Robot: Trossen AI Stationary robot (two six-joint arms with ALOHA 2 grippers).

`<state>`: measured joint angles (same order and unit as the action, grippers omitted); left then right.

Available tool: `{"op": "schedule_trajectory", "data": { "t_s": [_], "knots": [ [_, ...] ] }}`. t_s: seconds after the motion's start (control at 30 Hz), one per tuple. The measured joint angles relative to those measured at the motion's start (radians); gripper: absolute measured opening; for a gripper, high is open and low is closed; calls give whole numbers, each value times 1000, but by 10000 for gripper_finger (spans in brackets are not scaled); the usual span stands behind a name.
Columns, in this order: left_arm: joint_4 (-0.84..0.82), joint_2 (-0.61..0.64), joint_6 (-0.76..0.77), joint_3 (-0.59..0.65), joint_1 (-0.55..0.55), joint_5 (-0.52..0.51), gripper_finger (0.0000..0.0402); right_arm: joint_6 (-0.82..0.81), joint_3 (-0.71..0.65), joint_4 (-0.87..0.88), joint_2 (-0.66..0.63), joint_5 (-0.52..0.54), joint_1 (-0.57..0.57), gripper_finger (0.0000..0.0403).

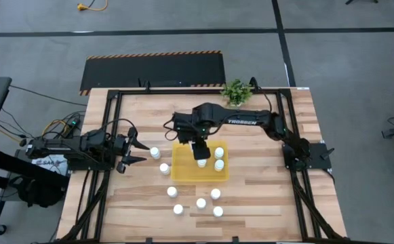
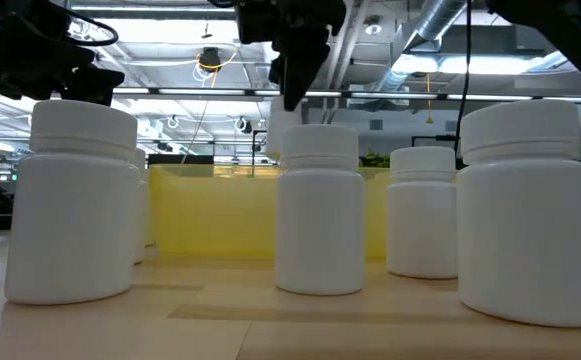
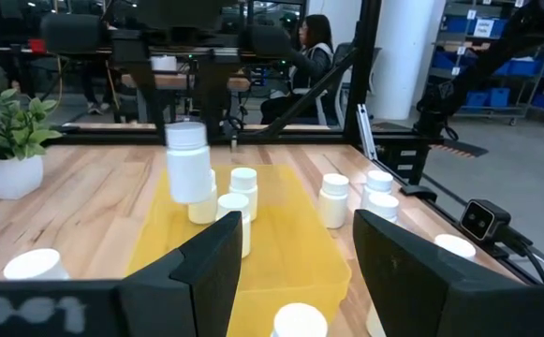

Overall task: Pick and place pill bottles into a basket
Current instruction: Put the white pill bottle into the yellow bin

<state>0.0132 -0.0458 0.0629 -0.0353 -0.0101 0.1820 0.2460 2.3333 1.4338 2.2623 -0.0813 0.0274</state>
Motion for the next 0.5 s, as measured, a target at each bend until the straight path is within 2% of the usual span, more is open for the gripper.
{"op": "schedule_trajectory", "data": {
  "t_s": [0.5],
  "knots": [
    [0, 0, 15, 0, 0, 25, 194, -71, 0, -3, 0, 0, -88, 151]
  ]
}}
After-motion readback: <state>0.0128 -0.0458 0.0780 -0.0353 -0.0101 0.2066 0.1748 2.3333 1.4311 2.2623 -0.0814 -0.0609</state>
